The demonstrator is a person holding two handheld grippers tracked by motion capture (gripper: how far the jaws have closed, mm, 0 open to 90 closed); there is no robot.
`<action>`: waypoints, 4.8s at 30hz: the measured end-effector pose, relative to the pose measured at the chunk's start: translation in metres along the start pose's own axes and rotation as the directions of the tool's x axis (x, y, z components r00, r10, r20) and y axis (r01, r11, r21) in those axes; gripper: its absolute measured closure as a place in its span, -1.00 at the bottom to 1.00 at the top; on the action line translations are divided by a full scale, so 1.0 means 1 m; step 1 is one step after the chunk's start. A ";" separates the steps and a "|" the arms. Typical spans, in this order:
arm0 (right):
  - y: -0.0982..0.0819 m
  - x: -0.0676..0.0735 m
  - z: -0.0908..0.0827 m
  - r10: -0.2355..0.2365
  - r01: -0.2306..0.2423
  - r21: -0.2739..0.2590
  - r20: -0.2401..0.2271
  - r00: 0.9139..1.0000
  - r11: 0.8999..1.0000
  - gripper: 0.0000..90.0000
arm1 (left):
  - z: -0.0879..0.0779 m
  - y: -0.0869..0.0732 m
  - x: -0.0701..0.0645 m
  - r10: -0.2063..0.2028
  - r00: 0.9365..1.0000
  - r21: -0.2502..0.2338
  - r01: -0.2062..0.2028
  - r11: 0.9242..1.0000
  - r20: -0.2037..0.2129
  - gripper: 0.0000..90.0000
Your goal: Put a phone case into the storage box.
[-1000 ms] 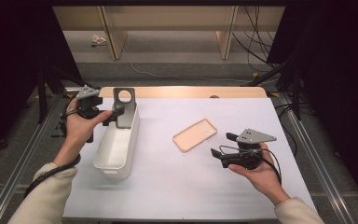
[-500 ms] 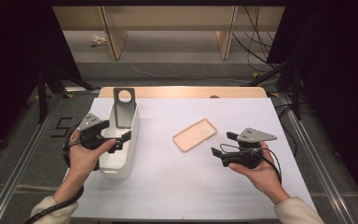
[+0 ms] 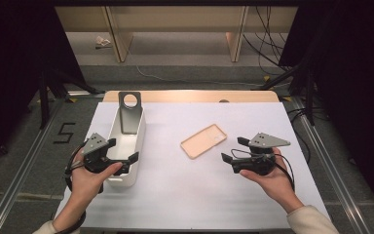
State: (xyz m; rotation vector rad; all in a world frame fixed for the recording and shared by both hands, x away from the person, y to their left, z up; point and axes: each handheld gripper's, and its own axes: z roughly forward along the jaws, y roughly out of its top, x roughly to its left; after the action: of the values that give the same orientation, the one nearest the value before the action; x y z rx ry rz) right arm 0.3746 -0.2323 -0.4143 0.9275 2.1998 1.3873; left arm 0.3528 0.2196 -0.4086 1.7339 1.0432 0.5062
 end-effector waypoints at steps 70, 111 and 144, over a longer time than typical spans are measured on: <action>0.010 0.038 0.153 -0.056 0.079 0.422 -0.067 0.996 0.903 1.00 | 0.001 0.000 0.000 0.001 1.000 -0.001 -0.001 1.000 0.004 -1.00; 0.004 0.020 0.115 -0.096 0.144 0.579 -0.113 0.989 0.803 1.00 | 0.003 -0.001 -0.004 0.015 1.000 0.008 -0.015 1.000 0.013 -1.00; -0.005 -0.009 0.083 -0.098 0.134 0.593 -0.093 0.991 0.794 0.99 | 0.001 -0.002 -0.007 0.035 0.999 0.005 -0.035 0.999 0.017 -1.00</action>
State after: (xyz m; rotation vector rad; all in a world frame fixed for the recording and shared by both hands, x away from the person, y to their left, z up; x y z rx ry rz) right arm 0.4308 -0.1865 -0.4550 0.9249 2.7521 0.6515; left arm 0.3493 0.2138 -0.4102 1.7603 1.0043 0.5100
